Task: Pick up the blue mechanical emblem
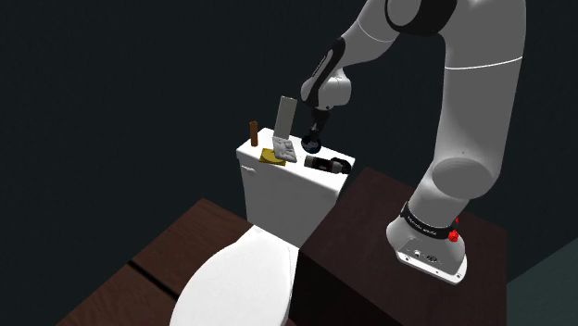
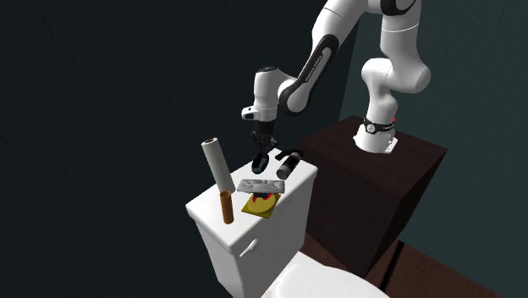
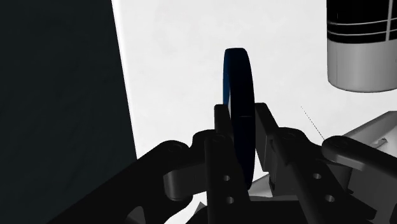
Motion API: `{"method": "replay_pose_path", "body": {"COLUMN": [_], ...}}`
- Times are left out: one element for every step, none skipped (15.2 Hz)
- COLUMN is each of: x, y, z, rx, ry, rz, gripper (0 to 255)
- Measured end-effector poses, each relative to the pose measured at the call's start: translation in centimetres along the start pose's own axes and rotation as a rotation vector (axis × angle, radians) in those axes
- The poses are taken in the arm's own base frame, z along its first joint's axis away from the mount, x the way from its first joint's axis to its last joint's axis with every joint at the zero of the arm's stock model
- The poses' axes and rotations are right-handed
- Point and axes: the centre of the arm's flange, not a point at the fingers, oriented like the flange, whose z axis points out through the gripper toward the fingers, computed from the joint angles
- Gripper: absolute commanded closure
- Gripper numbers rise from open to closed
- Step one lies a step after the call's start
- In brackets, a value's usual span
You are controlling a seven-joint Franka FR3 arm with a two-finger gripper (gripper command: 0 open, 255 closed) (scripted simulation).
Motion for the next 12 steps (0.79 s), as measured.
{"method": "replay_pose_path", "body": {"x": [0.0,0.0,0.0,0.0,0.0,0.0,0.1,0.3,0.3,0.2,0.3,0.2], "y": [0.0,0.0,0.0,0.0,0.0,0.0,0.0,-0.1,0.0,0.1,0.1,0.2], "z": [0.0,0.0,-0.2,-0.7,-1.1,-1.6,-2.0,-2.6,-3.1,-3.7,-4.2,-4.8], "rx": [0.000,0.000,0.000,0.000,0.000,0.000,0.000,0.000,0.000,0.000,0.000,0.000], "ry": [0.000,0.000,0.000,0.000,0.000,0.000,0.000,0.000,0.000,0.000,0.000,0.000], "rz": [0.000,0.000,0.000,0.000,0.000,0.000,0.000,0.000,0.000,0.000,0.000,0.000], "gripper": [255,255,255,255,255,255,255,255,255,255,255,255]}}
